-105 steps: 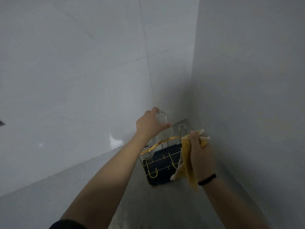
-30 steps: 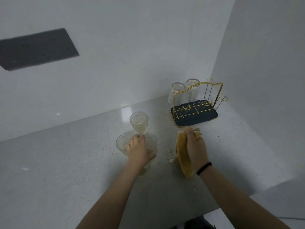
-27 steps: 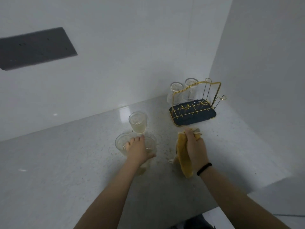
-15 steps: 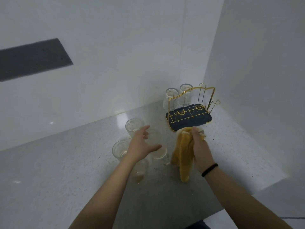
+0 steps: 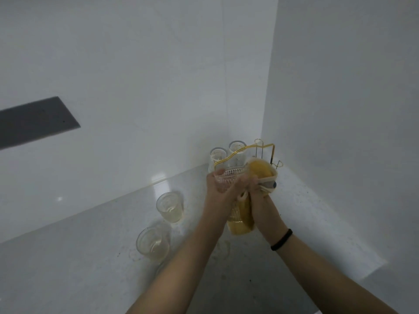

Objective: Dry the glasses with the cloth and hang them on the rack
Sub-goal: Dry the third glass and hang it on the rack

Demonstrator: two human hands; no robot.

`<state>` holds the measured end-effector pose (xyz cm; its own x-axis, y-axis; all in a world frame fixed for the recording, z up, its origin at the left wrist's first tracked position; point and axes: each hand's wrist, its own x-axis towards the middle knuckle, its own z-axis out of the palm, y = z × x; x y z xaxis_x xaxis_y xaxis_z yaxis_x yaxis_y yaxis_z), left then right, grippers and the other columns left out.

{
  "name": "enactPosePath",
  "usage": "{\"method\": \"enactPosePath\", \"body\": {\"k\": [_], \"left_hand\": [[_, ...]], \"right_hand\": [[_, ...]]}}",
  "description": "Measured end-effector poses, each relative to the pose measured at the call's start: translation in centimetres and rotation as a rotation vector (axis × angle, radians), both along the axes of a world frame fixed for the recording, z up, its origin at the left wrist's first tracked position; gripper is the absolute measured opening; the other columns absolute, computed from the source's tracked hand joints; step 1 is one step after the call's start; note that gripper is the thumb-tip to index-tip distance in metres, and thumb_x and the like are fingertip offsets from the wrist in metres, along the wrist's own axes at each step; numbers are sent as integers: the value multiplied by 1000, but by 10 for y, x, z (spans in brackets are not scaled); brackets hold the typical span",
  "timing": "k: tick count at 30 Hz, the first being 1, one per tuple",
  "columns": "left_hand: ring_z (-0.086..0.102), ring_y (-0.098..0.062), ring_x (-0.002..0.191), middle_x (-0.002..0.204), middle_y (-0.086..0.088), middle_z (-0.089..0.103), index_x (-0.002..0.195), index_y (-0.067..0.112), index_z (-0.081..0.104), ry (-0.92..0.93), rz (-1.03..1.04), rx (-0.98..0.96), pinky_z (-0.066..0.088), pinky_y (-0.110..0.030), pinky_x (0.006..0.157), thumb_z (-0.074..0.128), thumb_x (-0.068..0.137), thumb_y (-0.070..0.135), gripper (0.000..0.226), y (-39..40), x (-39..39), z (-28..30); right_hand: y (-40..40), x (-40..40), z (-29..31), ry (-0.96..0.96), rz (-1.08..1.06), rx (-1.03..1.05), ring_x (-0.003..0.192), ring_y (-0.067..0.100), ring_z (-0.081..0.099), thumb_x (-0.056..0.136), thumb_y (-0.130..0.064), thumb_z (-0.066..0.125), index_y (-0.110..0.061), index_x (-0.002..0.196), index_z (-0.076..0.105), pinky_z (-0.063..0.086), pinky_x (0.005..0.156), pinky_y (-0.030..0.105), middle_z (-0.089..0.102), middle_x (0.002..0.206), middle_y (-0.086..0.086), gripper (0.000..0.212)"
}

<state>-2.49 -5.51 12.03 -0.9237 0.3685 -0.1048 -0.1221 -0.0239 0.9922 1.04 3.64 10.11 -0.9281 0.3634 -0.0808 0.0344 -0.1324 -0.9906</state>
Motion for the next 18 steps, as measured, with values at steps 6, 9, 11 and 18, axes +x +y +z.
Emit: {"method": "enactPosePath", "body": {"k": [6,9,11,18], "left_hand": [[72,-18,93,102,2,75,93,42,71,-6,-30,113,59,-36,75,70,71,62,30,18,-6,0],[72,-26,89,98,-15,74,101,19,73,-15,23,120,58,-35,73,59,81,60,47,21,-12,1],[71,-27,89,99,-20,72,111,4,67,12,53,114,57,-31,72,55,85,53,56,20,-16,3],[72,-24,98,104,-6,75,105,27,73,-118,40,99,57,-46,86,63,69,71,58,28,-15,2]], "right_hand": [[31,-20,13,-75,30,-372,93,28,67,85,-63,30,-13,111,61,55,79,46,70,100,10,64],[19,-17,6,-45,7,-52,72,1,66,93,-50,29,-18,99,58,51,60,10,70,80,-9,44],[8,-11,-2,27,-14,133,76,-2,62,85,-54,33,-15,111,51,46,62,5,65,89,-5,50],[41,-34,30,-90,109,-288,66,18,69,94,-49,28,-13,89,66,56,55,28,72,71,3,53]]}}
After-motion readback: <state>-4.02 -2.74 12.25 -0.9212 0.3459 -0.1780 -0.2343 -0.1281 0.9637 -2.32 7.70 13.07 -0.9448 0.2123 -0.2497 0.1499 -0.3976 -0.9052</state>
